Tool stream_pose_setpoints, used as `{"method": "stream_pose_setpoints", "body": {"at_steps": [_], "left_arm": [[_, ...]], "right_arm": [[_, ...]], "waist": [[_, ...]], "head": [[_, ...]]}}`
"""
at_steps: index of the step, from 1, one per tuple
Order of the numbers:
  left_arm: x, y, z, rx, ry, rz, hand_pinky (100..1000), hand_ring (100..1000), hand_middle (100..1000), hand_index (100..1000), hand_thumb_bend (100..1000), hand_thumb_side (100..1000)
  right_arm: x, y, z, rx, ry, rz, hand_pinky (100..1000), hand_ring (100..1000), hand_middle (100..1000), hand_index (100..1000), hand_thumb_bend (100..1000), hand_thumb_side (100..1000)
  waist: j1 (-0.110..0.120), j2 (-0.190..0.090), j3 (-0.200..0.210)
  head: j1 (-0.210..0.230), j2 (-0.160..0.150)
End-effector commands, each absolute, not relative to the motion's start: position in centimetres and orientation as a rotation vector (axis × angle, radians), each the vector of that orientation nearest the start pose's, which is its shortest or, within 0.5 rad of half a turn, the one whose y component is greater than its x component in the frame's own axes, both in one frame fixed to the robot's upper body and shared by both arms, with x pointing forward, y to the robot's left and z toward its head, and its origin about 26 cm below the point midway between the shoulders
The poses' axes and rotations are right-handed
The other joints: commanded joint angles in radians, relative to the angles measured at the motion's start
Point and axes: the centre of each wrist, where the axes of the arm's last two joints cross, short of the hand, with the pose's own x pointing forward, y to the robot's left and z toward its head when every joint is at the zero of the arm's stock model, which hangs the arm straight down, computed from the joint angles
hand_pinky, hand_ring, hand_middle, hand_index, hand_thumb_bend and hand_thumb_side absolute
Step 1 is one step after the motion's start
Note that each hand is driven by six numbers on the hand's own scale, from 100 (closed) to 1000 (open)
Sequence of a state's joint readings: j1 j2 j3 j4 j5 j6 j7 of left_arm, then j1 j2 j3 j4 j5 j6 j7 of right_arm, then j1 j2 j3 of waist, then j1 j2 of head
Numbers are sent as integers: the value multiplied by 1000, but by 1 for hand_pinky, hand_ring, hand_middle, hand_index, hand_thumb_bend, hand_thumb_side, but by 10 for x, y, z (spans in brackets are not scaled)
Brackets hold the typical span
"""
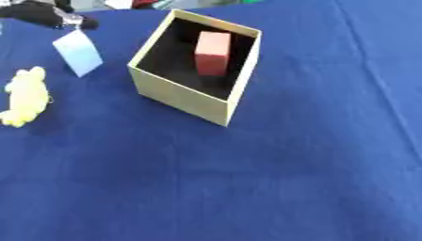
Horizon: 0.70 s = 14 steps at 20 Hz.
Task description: Pick up objects on the table and place them in the box.
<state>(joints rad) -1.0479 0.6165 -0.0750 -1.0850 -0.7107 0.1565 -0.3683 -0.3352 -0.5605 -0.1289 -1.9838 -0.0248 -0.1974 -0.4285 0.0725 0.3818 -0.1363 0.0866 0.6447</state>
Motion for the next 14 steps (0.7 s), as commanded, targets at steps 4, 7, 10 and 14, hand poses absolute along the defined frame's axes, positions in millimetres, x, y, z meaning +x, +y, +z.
{"method": "stream_pose_setpoints", "body": {"at_steps": [4,7,10,14], "left_arm": [[454,344,334,1091,-1378,-952,877,861,836,930,864,502],[454,349,334,1109,-1340,-936,881,870,843,936,848,492],[455,353,333,1126,-1315,-922,885,879,853,940,832,503],[456,357,331,1120,-1293,-913,888,883,863,939,797,496]], "right_arm": [[293,-321,261,798,3483,-49,849,740,664,777,100,836],[293,-321,262,795,3481,-51,849,740,664,777,100,836],[293,-321,263,796,3479,-52,849,740,663,777,100,837],[294,-321,263,794,3478,-56,850,740,663,777,100,840]], "waist": [[1,-14,-5],[3,-9,-8],[4,-4,-11],[6,3,-14]], "head": [[7,-24],[11,-27],[15,-29],[20,-31]]}}
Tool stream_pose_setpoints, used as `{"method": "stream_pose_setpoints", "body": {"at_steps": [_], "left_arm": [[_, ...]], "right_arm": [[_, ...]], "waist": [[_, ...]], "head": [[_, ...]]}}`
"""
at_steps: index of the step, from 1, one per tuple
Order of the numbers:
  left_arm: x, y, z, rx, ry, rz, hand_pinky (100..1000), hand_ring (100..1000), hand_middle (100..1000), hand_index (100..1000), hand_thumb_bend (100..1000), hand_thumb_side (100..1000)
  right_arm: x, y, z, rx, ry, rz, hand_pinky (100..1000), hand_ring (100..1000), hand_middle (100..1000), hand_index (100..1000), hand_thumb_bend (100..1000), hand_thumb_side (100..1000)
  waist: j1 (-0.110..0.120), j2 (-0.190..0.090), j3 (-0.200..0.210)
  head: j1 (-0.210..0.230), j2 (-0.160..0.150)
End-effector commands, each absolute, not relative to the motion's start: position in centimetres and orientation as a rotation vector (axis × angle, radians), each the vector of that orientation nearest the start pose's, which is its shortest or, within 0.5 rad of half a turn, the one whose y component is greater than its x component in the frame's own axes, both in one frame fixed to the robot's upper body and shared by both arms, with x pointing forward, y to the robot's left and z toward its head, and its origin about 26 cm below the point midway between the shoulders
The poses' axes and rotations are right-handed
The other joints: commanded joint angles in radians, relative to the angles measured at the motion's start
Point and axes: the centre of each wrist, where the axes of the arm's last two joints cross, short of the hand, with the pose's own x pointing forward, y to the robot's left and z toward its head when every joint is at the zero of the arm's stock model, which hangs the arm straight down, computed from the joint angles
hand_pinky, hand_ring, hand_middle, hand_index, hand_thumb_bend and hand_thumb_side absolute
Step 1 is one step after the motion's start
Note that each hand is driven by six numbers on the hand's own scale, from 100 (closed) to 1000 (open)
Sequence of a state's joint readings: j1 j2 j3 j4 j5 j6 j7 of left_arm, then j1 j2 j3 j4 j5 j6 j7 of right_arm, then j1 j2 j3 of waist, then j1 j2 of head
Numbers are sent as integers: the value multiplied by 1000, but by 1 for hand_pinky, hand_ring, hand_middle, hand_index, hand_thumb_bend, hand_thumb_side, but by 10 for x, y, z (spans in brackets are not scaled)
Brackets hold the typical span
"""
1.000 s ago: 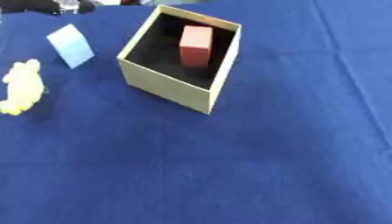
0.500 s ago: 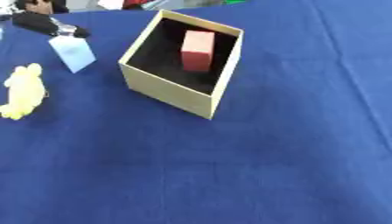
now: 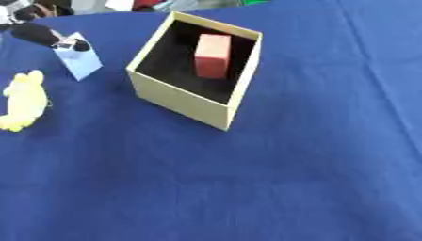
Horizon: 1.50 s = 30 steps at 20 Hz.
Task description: Pick up objects on the table and place them in the box.
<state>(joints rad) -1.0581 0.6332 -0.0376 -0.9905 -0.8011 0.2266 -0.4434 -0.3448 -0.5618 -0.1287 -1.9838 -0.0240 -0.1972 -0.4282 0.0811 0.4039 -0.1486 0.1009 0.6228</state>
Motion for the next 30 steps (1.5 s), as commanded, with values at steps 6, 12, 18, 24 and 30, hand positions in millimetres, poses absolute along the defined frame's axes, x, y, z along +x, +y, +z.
{"method": "stream_pose_setpoints", "body": {"at_steps": [6,12,18,24,30], "left_arm": [[459,362,325,1072,-1268,-896,890,882,861,937,806,508],[462,366,317,1023,-1243,-885,884,873,844,925,791,516],[464,367,311,974,-1231,-886,867,855,798,888,748,518],[465,365,310,948,-1223,-917,827,814,719,824,674,520],[464,363,310,955,-1226,-933,777,753,628,757,614,517]], "right_arm": [[294,-320,264,791,3478,-55,850,738,662,777,100,842],[294,-320,264,793,3477,-46,850,737,662,776,100,845],[294,-320,264,795,3479,-38,851,737,663,776,100,846],[294,-320,263,798,3482,-32,851,737,663,776,100,847],[294,-320,262,803,3486,-25,852,737,662,777,100,848]], "waist": [[-2,-9,-9],[-1,0,-15],[-1,5,-16],[-2,4,-13],[-4,2,-11]], "head": [[13,-16],[17,-19],[17,-19],[17,-16],[14,-12]]}}
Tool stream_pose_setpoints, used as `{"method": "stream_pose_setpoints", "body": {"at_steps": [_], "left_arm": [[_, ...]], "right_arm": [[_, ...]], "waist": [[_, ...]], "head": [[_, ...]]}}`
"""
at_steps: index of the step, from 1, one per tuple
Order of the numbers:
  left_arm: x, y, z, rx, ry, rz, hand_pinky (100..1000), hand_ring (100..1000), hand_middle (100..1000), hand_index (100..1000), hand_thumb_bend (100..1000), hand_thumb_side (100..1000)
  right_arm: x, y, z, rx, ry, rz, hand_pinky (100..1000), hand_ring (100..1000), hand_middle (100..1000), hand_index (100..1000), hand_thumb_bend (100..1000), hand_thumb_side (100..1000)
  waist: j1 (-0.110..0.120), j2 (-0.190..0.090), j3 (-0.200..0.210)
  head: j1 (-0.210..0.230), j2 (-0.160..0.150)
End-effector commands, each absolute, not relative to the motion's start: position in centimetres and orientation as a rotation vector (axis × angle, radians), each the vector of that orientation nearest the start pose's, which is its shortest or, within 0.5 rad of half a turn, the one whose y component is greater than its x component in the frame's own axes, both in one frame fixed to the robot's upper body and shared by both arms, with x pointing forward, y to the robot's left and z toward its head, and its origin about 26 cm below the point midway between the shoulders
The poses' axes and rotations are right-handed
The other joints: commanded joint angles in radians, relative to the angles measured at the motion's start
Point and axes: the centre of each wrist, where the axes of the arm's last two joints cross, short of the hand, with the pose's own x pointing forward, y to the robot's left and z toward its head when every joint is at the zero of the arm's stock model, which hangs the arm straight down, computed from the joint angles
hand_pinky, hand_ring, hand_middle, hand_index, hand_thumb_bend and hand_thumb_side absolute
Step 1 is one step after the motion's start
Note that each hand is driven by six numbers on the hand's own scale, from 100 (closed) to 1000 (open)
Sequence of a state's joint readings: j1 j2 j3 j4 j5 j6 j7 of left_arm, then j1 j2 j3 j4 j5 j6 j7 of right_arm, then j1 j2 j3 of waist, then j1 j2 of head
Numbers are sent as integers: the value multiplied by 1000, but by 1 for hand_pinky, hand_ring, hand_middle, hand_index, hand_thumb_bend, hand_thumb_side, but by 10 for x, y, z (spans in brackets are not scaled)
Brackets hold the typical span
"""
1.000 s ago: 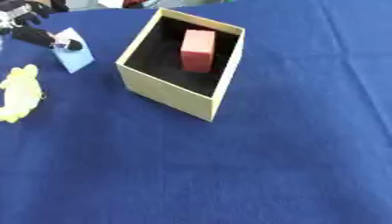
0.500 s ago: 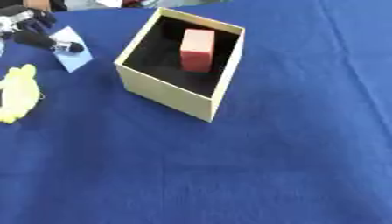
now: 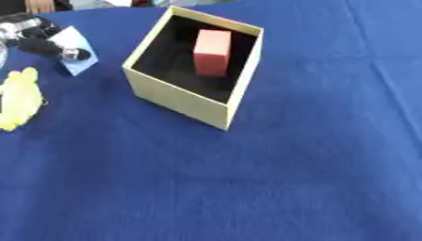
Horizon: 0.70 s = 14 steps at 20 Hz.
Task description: Pick up objects on the table and place them in the box.
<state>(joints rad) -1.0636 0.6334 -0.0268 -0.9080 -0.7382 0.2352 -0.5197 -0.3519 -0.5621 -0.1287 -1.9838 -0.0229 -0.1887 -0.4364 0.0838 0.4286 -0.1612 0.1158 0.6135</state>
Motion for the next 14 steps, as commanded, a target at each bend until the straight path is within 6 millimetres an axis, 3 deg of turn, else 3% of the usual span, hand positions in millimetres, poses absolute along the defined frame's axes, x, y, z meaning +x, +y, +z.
{"method": "stream_pose_setpoints", "body": {"at_steps": [1,7,14], "left_arm": [[464,363,311,956,-1230,-936,767,743,621,751,597,522],[463,360,315,963,-1249,-941,729,686,570,702,507,518],[463,359,316,956,-1246,-944,712,661,546,682,327,350]], "right_arm": [[294,-320,262,805,3488,-23,852,737,662,777,100,849],[293,-321,260,814,3492,-13,853,737,662,777,100,848],[293,-322,260,822,3495,-1,853,737,662,777,100,846]], "waist": [[-7,-23,3],[-8,-28,8],[-9,-36,13]], "head": [[-2,-2],[-6,0],[-12,5]]}}
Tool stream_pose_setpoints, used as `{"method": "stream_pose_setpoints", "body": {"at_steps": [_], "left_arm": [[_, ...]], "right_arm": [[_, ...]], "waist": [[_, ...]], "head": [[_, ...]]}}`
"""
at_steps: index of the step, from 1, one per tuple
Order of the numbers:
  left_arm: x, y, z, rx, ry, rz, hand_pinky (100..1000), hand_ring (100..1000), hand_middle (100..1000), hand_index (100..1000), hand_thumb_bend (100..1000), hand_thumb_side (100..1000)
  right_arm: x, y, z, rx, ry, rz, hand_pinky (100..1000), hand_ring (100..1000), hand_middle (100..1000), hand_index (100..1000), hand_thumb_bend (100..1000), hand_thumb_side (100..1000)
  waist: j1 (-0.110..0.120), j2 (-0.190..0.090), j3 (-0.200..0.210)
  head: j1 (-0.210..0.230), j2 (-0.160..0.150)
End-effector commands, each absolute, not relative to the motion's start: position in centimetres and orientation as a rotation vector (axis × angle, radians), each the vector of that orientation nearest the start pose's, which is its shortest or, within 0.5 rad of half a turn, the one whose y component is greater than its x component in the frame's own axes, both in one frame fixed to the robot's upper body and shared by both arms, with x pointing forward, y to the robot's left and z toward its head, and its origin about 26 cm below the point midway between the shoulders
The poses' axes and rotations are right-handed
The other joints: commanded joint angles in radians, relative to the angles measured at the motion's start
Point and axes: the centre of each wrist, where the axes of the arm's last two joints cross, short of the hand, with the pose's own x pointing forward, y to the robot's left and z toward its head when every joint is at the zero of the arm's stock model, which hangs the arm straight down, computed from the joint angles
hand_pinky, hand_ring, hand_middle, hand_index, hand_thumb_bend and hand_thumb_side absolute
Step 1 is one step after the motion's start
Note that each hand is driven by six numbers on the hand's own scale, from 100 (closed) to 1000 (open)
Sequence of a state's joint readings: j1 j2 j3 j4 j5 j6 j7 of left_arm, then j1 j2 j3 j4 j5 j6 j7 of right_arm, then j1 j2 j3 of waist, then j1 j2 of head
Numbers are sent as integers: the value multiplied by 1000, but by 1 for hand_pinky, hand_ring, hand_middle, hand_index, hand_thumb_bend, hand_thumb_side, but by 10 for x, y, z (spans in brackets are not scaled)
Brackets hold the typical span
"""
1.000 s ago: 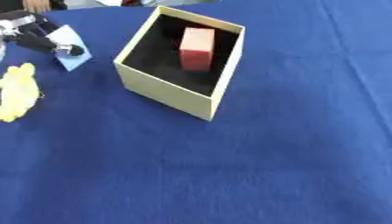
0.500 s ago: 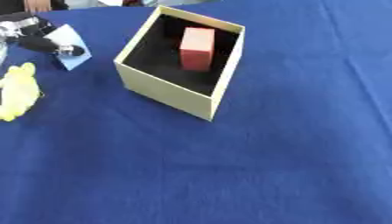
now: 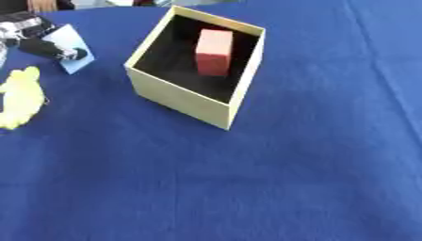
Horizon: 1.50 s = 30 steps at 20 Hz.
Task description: Pick up objects on the table and place them in the box.
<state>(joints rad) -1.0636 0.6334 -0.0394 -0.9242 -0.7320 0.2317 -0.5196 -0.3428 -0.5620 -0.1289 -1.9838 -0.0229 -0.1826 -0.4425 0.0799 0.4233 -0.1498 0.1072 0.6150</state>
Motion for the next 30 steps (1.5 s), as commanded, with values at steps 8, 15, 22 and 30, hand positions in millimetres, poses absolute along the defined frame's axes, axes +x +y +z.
{"method": "stream_pose_setpoints", "body": {"at_steps": [8,15,22,30], "left_arm": [[462,360,318,954,-1260,-915,691,627,523,659,100,208],[459,350,330,955,-1323,-905,679,614,513,650,100,234],[450,309,356,955,-1500,-975,662,598,509,645,100,262],[433,249,372,900,-1702,-1129,661,598,510,646,100,289]], "right_arm": [[293,-322,259,828,3497,9,853,737,662,776,100,843],[293,-322,258,830,3498,9,853,737,662,776,100,839],[293,-322,259,822,3500,6,853,737,662,776,100,837],[294,-320,260,800,3502,6,852,737,662,776,100,834]], "waist": [[-8,-40,5],[-9,-51,10],[-9,-60,12],[-6,-68,4]], "head": [[-8,7],[-14,12],[-23,18],[-24,14]]}}
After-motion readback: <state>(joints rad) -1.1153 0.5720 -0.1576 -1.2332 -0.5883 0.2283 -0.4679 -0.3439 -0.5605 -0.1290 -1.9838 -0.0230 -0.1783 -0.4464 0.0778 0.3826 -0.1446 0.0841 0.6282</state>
